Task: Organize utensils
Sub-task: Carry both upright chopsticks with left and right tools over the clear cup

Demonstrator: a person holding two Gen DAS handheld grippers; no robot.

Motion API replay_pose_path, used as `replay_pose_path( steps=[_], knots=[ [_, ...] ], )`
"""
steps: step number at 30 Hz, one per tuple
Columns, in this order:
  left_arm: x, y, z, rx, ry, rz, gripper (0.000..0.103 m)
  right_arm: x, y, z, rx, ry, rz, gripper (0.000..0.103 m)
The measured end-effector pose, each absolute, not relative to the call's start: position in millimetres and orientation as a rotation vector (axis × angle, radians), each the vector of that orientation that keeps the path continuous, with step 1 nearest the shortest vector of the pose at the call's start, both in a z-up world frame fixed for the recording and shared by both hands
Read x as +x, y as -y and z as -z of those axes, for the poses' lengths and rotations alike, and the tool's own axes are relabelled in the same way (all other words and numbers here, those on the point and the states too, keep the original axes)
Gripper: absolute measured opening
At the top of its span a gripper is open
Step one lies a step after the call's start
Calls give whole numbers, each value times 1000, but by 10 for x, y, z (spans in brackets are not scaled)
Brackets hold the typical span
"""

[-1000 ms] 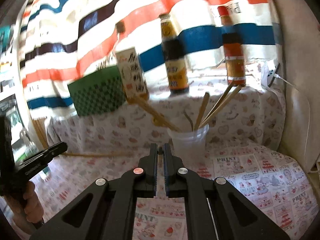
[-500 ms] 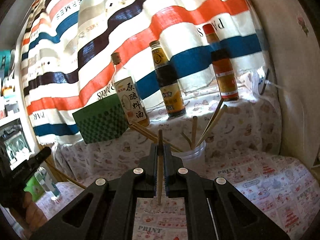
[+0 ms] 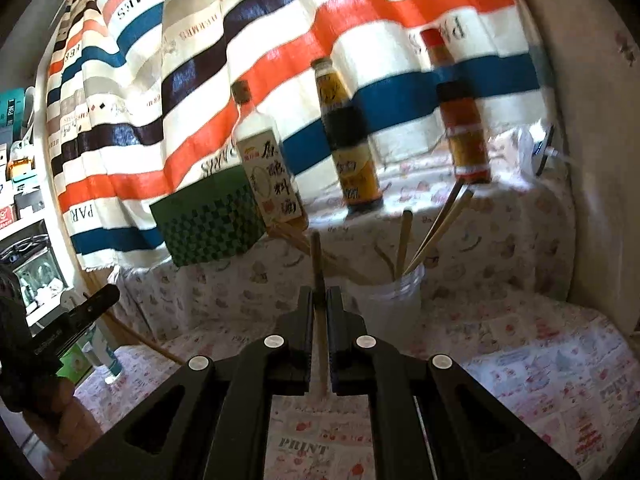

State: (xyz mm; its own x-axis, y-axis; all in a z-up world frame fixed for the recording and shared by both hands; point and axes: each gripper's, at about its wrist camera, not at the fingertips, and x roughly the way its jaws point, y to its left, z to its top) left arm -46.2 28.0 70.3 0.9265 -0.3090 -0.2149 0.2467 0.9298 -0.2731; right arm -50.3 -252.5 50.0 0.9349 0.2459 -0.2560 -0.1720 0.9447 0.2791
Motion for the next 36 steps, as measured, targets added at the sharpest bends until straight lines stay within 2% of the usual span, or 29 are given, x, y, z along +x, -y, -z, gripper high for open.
replay_pose_path(
  steps=[8, 21, 27, 36],
  knots=[
    [-238, -86, -492, -175, -385, 302, 5, -342, 2462, -373, 248, -384, -250, 6],
    [-166, 17, -387, -133, -409, 272, 6, -167, 2329, -209, 197, -491, -260, 6],
    [-77, 58, -283, -124, -458, 269, 7, -173, 2279, -191, 162, -477, -243, 7],
    [-162, 60, -345, -105, -413, 240, 6, -251, 2370, -280, 187, -422, -220, 7]
  ],
)
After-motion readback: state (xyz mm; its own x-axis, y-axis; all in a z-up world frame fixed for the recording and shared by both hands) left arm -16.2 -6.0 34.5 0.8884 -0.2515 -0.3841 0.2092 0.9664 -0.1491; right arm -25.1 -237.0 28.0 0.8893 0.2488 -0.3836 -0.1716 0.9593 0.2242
